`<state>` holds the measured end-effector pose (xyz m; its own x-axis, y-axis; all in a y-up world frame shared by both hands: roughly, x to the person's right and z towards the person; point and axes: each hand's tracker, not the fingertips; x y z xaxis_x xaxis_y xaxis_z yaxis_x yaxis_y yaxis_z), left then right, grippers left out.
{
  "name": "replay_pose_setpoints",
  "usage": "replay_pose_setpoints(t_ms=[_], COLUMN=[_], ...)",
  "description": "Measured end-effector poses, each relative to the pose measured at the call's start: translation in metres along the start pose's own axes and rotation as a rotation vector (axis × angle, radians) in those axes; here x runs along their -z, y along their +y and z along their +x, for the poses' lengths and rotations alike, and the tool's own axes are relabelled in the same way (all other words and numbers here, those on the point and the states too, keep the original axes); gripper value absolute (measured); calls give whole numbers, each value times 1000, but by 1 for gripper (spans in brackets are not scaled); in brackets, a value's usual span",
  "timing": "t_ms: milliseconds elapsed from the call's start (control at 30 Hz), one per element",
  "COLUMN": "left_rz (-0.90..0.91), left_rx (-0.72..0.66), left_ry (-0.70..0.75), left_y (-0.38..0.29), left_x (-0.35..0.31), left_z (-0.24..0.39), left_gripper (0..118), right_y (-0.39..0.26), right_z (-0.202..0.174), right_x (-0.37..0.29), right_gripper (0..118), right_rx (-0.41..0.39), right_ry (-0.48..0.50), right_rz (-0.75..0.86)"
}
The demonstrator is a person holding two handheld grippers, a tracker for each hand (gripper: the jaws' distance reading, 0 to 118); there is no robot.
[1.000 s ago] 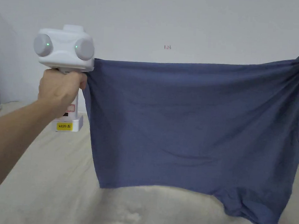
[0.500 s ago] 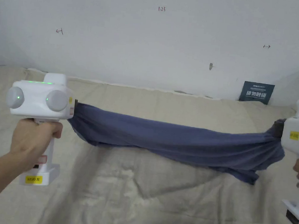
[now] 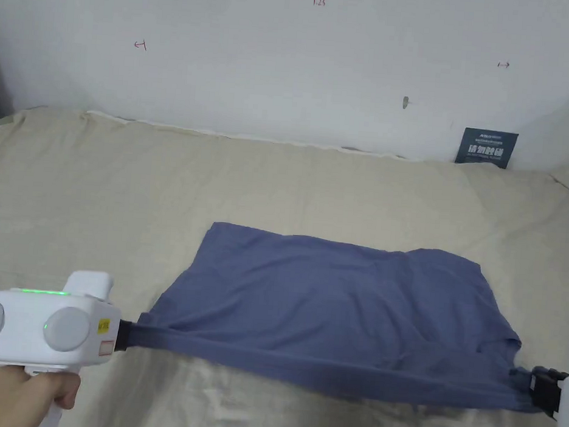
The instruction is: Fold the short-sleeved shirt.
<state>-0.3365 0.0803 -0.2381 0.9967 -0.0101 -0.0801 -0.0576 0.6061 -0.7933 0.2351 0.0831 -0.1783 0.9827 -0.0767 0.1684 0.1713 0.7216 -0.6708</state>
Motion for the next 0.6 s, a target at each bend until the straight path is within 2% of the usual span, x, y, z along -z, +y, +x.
replay_pose_setpoints(t_ms=[100, 267, 300, 367, 500, 533, 567, 600], left_rz=[-49, -98, -100, -118, -165, -172, -184, -196], left_rx=[53, 61, 69, 60, -4, -28, -40, -31], left_ry=[0, -20, -12, -16, -33, -48, -59, -68], left_y=[-30, -59, -66, -68, -67, -69, -67, -68], left_x=[-7, 5, -10, -5, 13, 14, 24, 26], left_z=[-2, -8, 5, 2, -5, -7, -11, -12], left_gripper=[0, 0, 0, 0, 0, 3, 19, 58], right_y=[-33, -66, -70, -75, -85, -87, -88, -89], right_z=[7, 12, 12, 14, 17, 19, 19, 20], right_x=[-1, -3, -3, 2, 21, 25, 28, 27], right_gripper=[0, 0, 0, 1, 4, 13, 36, 70], right_rx=[-15, -11, -17, -32, -7, -1, 17, 36], right_ry=[-14, -31, -39, -48, -73, -75, -89, -114], right_rz=[-65, -125, -143, -177, -221, -233, -239, -249])
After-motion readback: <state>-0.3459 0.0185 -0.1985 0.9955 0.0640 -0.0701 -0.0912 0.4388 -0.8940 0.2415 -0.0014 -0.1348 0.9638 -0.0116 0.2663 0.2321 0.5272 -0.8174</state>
